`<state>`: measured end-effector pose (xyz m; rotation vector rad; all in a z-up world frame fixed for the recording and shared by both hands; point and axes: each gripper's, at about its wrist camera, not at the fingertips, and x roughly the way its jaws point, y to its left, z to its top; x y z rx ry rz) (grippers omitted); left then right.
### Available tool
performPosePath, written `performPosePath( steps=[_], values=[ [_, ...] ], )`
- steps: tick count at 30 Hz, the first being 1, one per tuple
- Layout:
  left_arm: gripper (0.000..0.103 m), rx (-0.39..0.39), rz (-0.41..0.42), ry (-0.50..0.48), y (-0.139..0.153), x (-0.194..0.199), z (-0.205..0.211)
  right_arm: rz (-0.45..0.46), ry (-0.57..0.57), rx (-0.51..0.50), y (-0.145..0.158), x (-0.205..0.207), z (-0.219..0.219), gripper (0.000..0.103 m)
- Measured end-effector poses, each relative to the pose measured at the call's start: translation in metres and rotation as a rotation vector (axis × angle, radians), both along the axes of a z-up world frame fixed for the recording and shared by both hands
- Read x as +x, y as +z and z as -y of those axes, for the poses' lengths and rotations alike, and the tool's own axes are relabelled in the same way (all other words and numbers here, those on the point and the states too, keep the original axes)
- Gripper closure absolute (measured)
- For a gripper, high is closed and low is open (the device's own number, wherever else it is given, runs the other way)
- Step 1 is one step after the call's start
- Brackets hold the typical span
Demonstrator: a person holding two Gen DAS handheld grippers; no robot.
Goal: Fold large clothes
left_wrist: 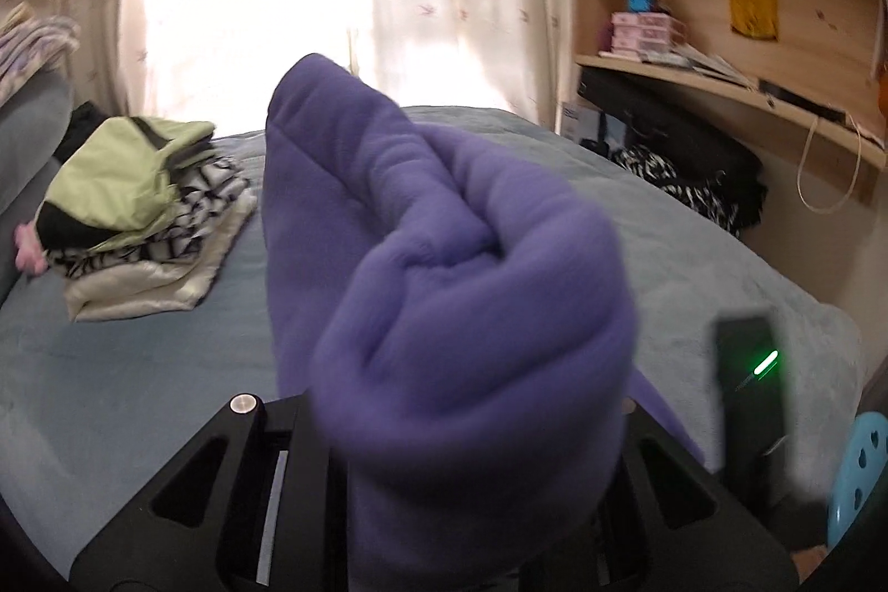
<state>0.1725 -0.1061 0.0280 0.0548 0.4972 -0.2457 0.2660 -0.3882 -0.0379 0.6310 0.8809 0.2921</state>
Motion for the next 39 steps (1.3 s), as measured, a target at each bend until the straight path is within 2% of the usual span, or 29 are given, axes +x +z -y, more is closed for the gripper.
performPosePath(
  steps=[3,7,9,11,16,20,23,25,26,28,29,31,33,39],
  values=[
    [0.088,0.035,-0.017,-0.044,-0.009,-0.001,0.04,0.066,-0.272,-0.138,0.012,-0.013,0.05,0.081],
    [0.088,0.089,-0.046,-0.119,-0.03,-0.001,0.09,0.049,-0.437,-0.143,0.008,-0.023,0.087,0.081],
    [0.088,0.111,-0.074,-0.141,-0.045,0.002,0.112,0.02,-0.496,-0.183,0.005,-0.026,0.096,0.081],
    [0.088,0.131,-0.107,-0.147,-0.061,0.007,0.126,0.002,-0.533,-0.215,0.002,-0.028,0.106,0.081],
    [0.088,0.149,-0.194,-0.155,-0.094,0.019,0.157,-0.019,-0.613,-0.196,-0.002,-0.04,0.131,0.081],
    [0.088,0.193,-0.171,-0.176,-0.107,0.016,0.173,-0.027,-0.633,-0.191,-0.004,-0.043,0.132,0.081],
    [0.087,0.23,-0.152,-0.188,-0.125,0.015,0.178,-0.068,-0.632,-0.173,-0.011,-0.049,0.133,0.081],
    [0.086,0.227,-0.15,-0.187,-0.129,0.015,0.177,-0.086,-0.633,-0.164,-0.017,-0.046,0.135,0.081],
    [0.084,0.213,-0.147,-0.192,-0.128,0.014,0.176,-0.089,-0.634,-0.163,-0.018,-0.045,0.134,0.081],
    [0.064,0.167,-0.157,-0.227,-0.125,0.015,0.171,-0.088,-0.639,-0.161,-0.021,-0.045,0.137,0.081],
    [0.059,0.148,-0.161,-0.245,-0.123,0.016,0.167,-0.086,-0.642,-0.162,-0.023,-0.043,0.138,0.081],
    [0.035,0.125,-0.169,-0.286,-0.119,0.015,0.164,-0.085,-0.645,-0.164,-0.024,-0.043,0.137,0.081],
    [0.029,0.103,-0.176,-0.312,-0.116,0.012,0.161,-0.086,-0.645,-0.161,-0.028,-0.038,0.143,0.081],
    [0.029,0.029,-0.231,-0.35,-0.101,0.004,0.148,-0.073,-0.652,-0.163,-0.03,-0.031,0.147,0.081]
  ],
)
